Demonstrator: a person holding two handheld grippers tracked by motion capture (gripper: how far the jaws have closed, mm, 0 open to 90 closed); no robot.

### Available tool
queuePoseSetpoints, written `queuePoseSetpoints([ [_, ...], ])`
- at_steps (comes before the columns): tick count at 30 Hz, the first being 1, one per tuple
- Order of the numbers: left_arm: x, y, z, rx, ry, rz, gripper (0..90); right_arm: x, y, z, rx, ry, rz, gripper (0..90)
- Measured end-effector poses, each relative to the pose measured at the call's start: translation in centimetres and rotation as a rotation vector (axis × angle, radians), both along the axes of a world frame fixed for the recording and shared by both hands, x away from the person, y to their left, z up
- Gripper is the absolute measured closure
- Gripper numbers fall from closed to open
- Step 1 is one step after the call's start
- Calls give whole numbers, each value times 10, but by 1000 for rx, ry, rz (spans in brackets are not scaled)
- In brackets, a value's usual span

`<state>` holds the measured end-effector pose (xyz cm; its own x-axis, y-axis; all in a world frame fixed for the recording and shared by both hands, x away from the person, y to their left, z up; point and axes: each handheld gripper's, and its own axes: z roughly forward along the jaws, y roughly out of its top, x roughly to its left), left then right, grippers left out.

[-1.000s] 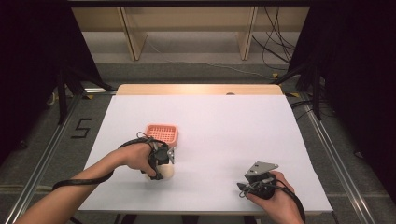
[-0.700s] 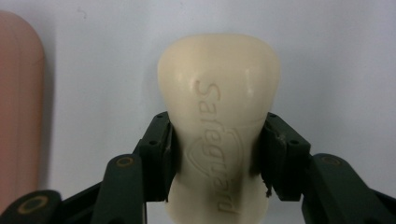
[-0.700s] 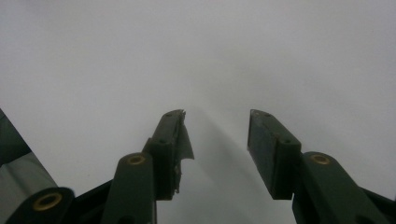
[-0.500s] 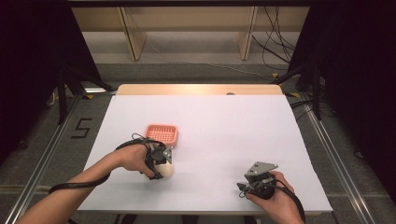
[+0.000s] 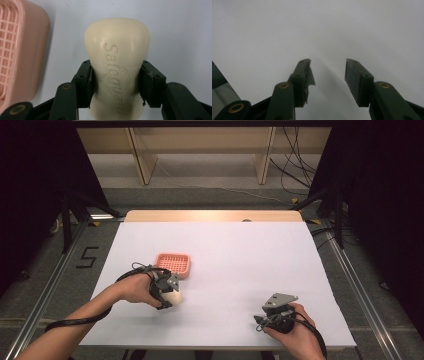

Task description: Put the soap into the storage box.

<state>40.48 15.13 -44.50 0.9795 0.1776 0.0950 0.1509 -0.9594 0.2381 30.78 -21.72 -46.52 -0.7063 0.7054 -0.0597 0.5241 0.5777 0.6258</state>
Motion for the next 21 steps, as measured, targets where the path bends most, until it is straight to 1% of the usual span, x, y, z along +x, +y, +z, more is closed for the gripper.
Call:
queuePoseSetpoints([
  [2, 1, 1, 2, -6, -15, 3, 498, 0, 0, 0, 3, -4, -2, 554],
  [3, 2, 2, 3, -14, -17, 10, 498, 0, -1, 1, 1, 2, -12, 553],
  [4, 2, 3, 5, -18, -20, 12, 498, -1, -1, 4, 0, 26, -24, 552],
  [5, 3, 3, 6, -20, -21, 14, 498, -2, -1, 4, 3, 22, -31, 551],
  [6, 3, 3, 7, -23, -22, 16, 498, -1, -1, 2, 8, 6, -28, 550],
  [7, 3, 4, 7, -24, -30, 13, 498, -1, -1, 3, 6, 17, -23, 550],
  [9, 3, 4, 9, -21, -31, 15, 499, -1, -1, 3, 6, 11, -29, 548],
  [11, 4, 4, 9, -22, -32, 18, 499, 0, -1, 2, 6, 2, -20, 548],
  [12, 4, 4, 10, -21, -32, 18, 499, -2, -1, 4, 0, 22, -41, 547],
  [15, 5, 5, 11, -22, -34, 22, 498, -2, -1, 4, -2, 9, -36, 547],
  [17, 6, 5, 11, -20, -37, 22, 499, -1, -1, 4, 2, 23, -30, 547],
  [18, 6, 6, 13, -15, -38, 20, 499, -1, -1, 4, 1, 22, -31, 547],
  [21, 7, 6, 14, -16, -43, 24, 499, -2, -1, 4, -1, 22, -35, 546],
])
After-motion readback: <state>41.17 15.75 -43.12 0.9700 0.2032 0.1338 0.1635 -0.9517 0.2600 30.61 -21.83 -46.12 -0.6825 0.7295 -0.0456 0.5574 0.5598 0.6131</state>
